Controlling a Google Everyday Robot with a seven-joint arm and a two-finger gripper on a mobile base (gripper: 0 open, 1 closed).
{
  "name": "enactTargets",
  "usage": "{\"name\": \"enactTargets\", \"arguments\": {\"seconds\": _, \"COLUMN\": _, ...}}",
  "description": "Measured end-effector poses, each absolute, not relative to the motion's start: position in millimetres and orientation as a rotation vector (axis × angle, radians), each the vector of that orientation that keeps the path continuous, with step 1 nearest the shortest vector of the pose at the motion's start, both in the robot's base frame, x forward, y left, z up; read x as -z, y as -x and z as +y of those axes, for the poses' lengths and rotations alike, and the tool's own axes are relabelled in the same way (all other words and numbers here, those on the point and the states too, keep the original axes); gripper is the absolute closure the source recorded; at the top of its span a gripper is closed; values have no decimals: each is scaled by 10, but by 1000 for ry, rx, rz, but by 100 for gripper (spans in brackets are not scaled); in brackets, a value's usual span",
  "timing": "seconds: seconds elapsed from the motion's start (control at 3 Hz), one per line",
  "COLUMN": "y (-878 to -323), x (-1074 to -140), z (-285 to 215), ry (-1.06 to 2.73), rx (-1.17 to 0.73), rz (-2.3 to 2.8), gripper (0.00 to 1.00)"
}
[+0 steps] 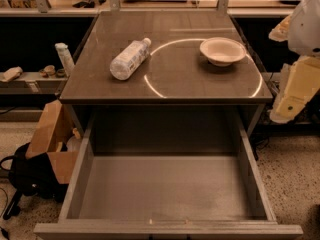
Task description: Place blue plastic bottle into top drawer
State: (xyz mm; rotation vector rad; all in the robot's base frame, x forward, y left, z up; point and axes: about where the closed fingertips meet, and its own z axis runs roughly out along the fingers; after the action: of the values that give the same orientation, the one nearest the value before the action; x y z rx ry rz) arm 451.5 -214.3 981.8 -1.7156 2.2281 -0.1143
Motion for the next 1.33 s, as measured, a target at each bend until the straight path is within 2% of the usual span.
{"name": "enactTargets", "arguments": {"seconds": 0.67, "y": -4856, "x": -9888, "z": -1971, "ry": 1572, "rx": 159, "rz": 2407, "gripper": 0}}
{"name": "enactTargets", "arguments": {"seconds": 1.33, "y": -5219, "x": -9893, "z": -1535, "ry": 1374, "rx": 250, "rz": 2544, "gripper": 0}}
